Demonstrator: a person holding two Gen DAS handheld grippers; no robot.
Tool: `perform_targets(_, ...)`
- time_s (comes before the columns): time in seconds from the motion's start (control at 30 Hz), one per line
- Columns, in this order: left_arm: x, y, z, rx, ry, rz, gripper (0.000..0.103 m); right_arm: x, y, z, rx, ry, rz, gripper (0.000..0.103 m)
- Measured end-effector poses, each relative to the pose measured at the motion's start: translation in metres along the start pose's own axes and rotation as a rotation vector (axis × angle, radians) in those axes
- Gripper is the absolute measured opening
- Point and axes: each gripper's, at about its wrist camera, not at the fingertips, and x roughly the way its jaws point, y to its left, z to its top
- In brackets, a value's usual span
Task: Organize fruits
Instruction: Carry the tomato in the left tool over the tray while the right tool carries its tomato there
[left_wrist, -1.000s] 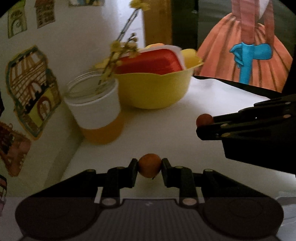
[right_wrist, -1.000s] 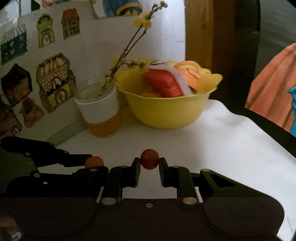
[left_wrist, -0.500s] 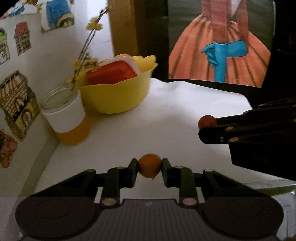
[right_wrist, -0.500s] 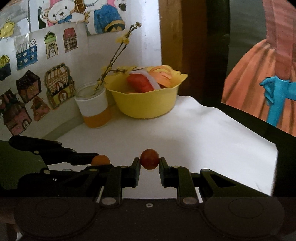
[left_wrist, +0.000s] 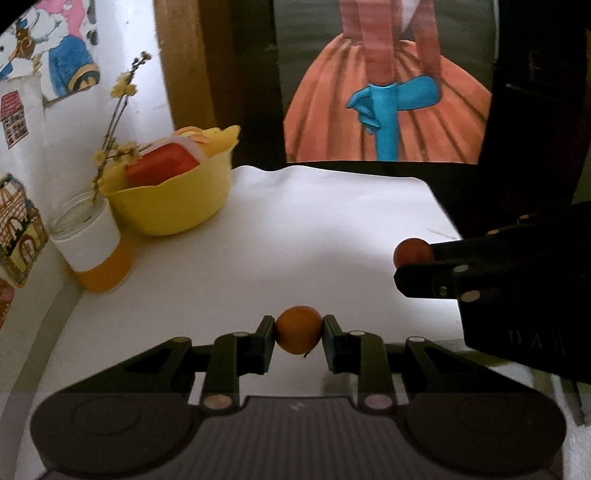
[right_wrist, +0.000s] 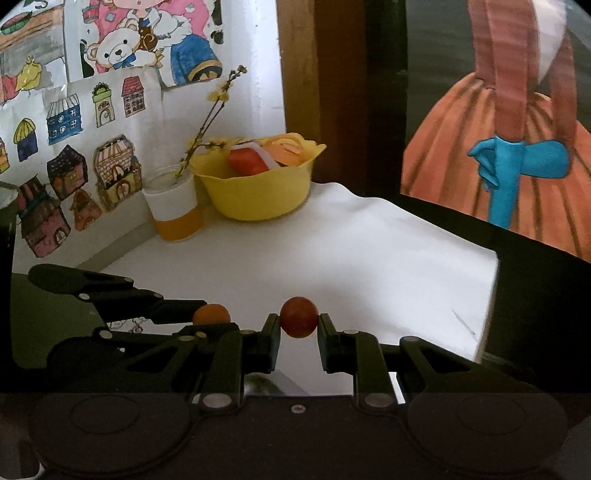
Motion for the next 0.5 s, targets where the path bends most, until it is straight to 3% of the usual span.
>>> perform_targets(0.5,-0.024,-0.046,-0.018,0.082,0.002,-0.075,0.030,-0.051,-0.022,-0.048,0.059,0.025,-0.075,0.023)
